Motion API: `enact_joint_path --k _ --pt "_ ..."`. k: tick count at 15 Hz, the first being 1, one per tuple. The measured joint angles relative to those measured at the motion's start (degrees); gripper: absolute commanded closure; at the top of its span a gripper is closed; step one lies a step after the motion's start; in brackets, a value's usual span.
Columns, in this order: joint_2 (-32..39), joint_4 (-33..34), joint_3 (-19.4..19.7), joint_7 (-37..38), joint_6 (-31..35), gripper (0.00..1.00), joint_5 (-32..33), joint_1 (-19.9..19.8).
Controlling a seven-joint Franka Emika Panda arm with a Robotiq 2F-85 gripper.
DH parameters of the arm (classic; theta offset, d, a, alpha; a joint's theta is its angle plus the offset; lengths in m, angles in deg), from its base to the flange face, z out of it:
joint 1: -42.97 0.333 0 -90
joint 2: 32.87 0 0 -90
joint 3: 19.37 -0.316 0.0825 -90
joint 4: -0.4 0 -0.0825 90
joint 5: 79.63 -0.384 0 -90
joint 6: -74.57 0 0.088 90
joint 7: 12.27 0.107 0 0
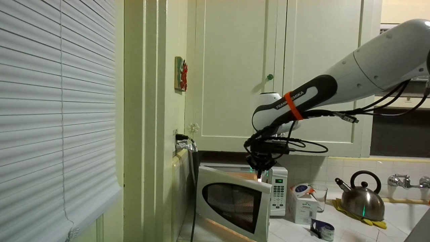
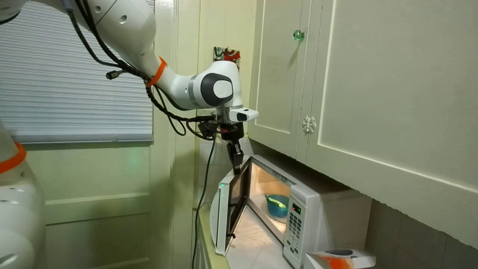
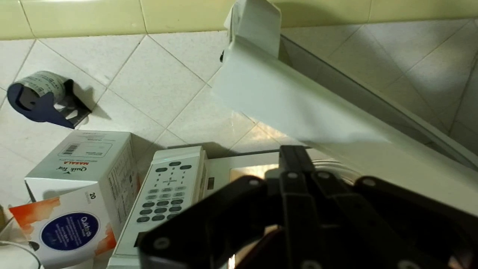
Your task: Open the microwave door
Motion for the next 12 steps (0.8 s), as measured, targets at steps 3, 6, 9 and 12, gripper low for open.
enact_joint_path --k 3,6,9,12 --pt "0.1 -0.2 -0.1 0.4 1.2 1.0 0.8 -0.3" --pt "0.6 -0.9 -0.4 1.2 2.9 1.0 2.2 -0.5" --pt "1.6 -1.2 -0.6 1.1 3.2 1.0 2.2 -0.3" --pt "2.3 -1.5 -0.6 0.0 3.2 1.0 1.4 0.4"
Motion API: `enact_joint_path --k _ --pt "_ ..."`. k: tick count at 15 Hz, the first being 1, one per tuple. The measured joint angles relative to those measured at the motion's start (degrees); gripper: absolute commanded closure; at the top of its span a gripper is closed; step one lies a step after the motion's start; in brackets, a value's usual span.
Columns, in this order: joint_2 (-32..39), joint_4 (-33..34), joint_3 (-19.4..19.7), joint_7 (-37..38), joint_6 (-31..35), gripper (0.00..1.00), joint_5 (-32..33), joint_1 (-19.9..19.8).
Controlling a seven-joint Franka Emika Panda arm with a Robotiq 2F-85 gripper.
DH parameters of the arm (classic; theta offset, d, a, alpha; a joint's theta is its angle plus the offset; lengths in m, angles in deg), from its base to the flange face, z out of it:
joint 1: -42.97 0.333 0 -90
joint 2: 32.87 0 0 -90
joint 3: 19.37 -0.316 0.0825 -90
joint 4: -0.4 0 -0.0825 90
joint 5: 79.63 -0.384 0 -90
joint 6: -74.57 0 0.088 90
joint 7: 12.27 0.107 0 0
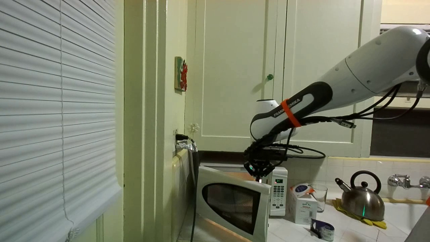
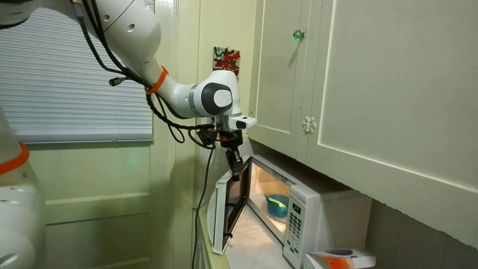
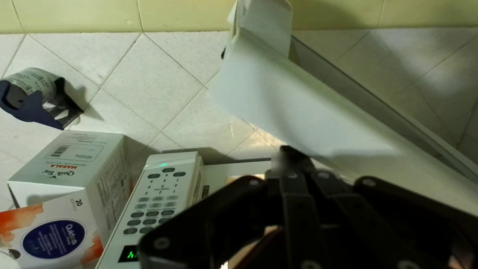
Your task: Open the microwave door
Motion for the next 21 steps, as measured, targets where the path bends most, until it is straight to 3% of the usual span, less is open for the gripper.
enact_joint_path --k 11,21 --pt "-0.1 -0.2 -1.0 -10.9 0.0 1.0 -10.6 5.9" --pt "0.8 0.0 -6.2 -13.5 0.2 1.0 -17.7 12.4"
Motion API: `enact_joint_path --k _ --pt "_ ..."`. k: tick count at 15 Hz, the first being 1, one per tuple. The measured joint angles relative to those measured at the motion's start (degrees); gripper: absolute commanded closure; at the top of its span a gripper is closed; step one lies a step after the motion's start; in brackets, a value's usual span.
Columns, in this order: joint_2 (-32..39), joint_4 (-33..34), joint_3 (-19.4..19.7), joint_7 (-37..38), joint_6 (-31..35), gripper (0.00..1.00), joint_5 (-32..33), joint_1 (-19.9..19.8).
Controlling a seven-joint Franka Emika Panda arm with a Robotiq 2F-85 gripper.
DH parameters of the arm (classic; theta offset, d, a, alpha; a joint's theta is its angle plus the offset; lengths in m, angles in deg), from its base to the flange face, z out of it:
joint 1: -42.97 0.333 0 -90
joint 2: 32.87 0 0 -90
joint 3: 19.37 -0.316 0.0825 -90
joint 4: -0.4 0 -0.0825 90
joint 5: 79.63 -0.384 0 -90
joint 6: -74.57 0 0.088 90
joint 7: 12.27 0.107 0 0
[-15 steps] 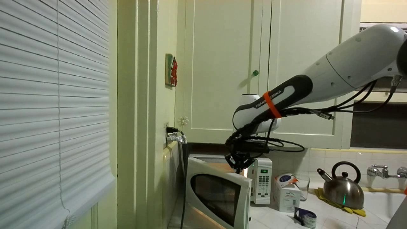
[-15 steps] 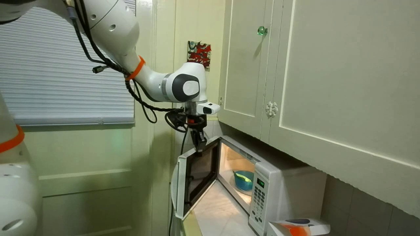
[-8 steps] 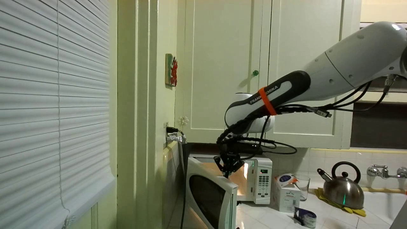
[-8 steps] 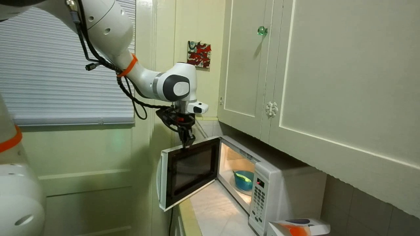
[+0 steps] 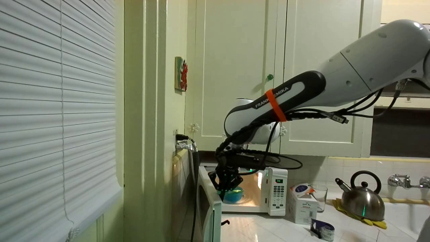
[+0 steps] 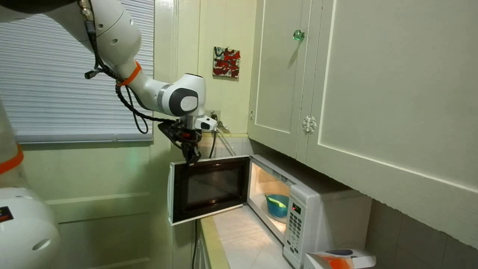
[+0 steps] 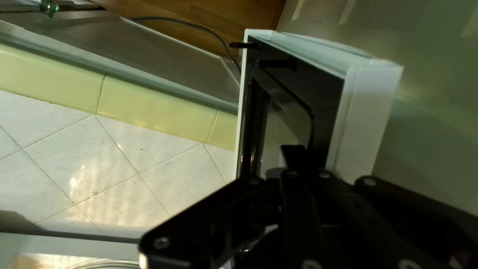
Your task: Open the microwave door
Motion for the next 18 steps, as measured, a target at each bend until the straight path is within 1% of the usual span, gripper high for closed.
enact_joint_path --k 3,5,12,16,17,18 --pt "1.0 0.7 -1.6 0.0 0.5 1.0 -1.2 1.2" --pt "1.9 1.2 -2.4 0.0 2.0 1.0 -1.8 1.8" --pt "5.3 1.2 -3.9 0.1 12.4 1.0 -3.7 3.4" --pt "5.1 0.7 -3.7 0.0 13.1 1.0 -3.6 3.5" --pt "4.7 0.4 -3.4 0.0 12.7 1.0 -3.1 3.4" --pt "3.9 0.1 -2.9 0.2 10.7 1.0 -1.2 2.8"
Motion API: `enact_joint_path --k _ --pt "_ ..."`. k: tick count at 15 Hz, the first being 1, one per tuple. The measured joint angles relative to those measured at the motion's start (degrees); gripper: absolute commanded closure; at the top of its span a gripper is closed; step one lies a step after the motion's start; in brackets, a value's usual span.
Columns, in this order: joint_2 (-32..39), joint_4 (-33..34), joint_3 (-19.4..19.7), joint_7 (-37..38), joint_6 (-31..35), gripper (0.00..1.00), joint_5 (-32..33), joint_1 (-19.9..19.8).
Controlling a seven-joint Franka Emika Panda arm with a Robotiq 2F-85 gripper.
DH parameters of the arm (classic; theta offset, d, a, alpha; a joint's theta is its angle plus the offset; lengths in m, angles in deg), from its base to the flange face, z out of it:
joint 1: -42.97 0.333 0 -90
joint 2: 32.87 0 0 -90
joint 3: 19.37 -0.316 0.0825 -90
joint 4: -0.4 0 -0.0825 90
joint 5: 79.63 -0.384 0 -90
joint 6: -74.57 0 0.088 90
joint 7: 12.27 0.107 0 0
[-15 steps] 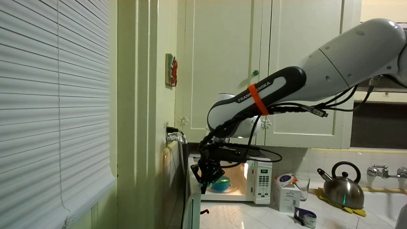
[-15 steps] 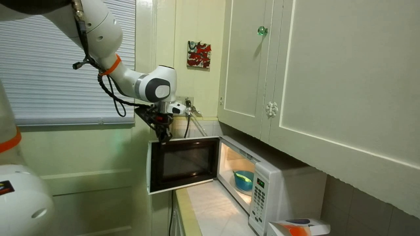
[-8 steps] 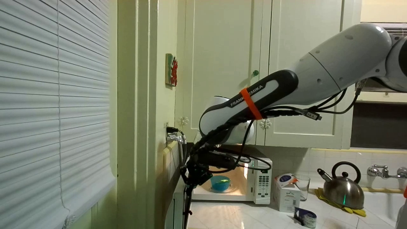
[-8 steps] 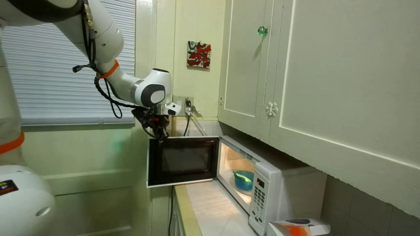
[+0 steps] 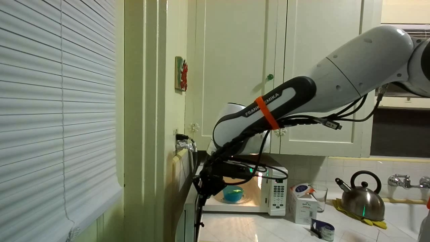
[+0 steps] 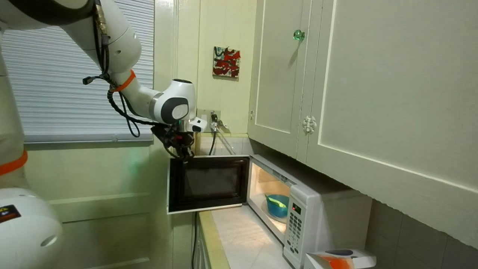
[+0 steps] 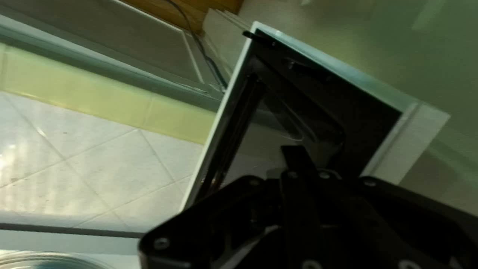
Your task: Open the microwave door
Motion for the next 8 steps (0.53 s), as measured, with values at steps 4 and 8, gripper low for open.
enact_joint_path --k 4,8 --pt "-6.9 -3.5 3.2 1.2 -13.2 1.0 10.2 -5.3" --pt "-15.0 -7.5 6.5 0.5 -21.0 1.0 18.3 -11.3"
